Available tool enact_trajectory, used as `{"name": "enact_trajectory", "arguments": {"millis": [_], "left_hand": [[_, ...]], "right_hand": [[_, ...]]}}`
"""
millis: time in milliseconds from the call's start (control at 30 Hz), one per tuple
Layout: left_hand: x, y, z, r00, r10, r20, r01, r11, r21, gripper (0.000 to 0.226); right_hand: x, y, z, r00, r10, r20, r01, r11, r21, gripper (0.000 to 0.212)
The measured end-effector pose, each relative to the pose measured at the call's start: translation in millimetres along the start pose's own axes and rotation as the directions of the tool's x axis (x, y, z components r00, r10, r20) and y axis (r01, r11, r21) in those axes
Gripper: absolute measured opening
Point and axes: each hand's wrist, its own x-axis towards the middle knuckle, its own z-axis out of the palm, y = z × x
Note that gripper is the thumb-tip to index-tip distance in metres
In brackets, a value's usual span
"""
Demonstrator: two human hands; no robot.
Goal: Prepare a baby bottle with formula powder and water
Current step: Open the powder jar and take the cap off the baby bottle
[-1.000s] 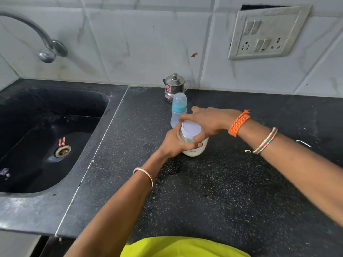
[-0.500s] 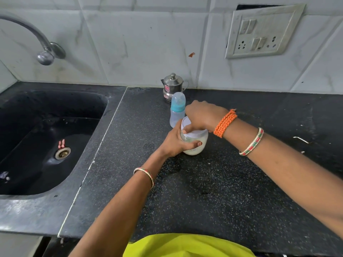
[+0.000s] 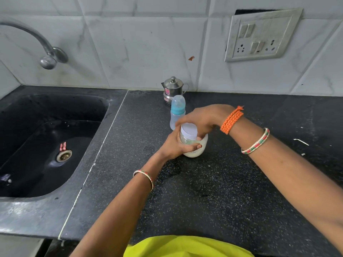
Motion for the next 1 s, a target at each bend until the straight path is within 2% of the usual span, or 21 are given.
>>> {"name": "enact_trajectory", "arguments": {"millis": [33, 100, 200, 267, 333, 367, 467, 567, 633, 733, 867, 933, 1000], "left_hand": [[0, 0, 0, 1.000, -0.003, 0.005, 0.003, 1.000, 0.007, 0.100], [-1, 0, 1, 1.000, -0.002, 0.009, 0.002, 1.000, 0.016, 0.094], [-2, -2, 2, 1.000, 0.016, 0.002, -0.016, 1.000, 0.013, 0.090], [-2, -4, 2, 0.999, 0.033, 0.003, -0.033, 0.999, 0.015, 0.091], [-2, -4, 2, 0.999, 0.031, 0.006, -0.031, 1.000, -0.002, 0.091], [-3, -3, 2, 1.000, 0.027, 0.003, -0.027, 1.000, -0.006, 0.091], [-2, -2, 3, 1.000, 0.018, 0.000, -0.018, 1.000, 0.001, 0.090], [-1, -5, 2, 0.999, 0.036, 0.011, -0.036, 0.999, 0.000, 0.089], [-2, -5, 2, 0.999, 0.047, 0.027, -0.047, 0.999, -0.003, 0.093], [-2, 2, -1, 0.993, 0.055, 0.103, -0.055, 0.998, -0.001, 0.101], [4, 1, -7, 0.984, 0.053, 0.169, -0.064, 0.996, 0.057, 0.117], [5, 1, -3, 0.989, 0.037, 0.141, -0.045, 0.997, 0.059, 0.111], [8, 2, 2, 0.995, 0.043, 0.090, -0.046, 0.998, 0.038, 0.101]], "right_hand": [[1, 2, -1, 0.999, -0.036, 0.036, 0.036, 0.999, 0.015, 0.088], [4, 5, 3, 1.000, -0.023, -0.007, 0.023, 0.999, 0.049, 0.095], [6, 3, 11, 0.964, 0.203, -0.173, -0.186, 0.976, 0.111, 0.086], [7, 1, 14, 0.945, 0.240, -0.220, -0.215, 0.968, 0.134, 0.072], [7, 0, 13, 0.966, 0.179, -0.189, -0.163, 0.982, 0.094, 0.059], [7, 3, 10, 0.982, 0.127, -0.142, -0.119, 0.991, 0.064, 0.059], [4, 11, 4, 1.000, 0.012, 0.000, -0.012, 0.998, 0.059, 0.090], [6, 12, 9, 0.986, 0.120, -0.115, -0.108, 0.989, 0.103, 0.093], [11, 10, 14, 0.974, 0.169, -0.151, -0.150, 0.981, 0.125, 0.085], [13, 9, 16, 0.989, 0.036, -0.143, -0.024, 0.996, 0.090, 0.062], [7, 28, 17, 0.973, -0.101, -0.209, 0.138, 0.975, 0.174, 0.076], [3, 39, 20, 0.949, -0.093, -0.302, 0.175, 0.951, 0.256, 0.076], [-1, 52, 24, 0.919, 0.005, -0.395, 0.153, 0.918, 0.367, 0.072]]}}
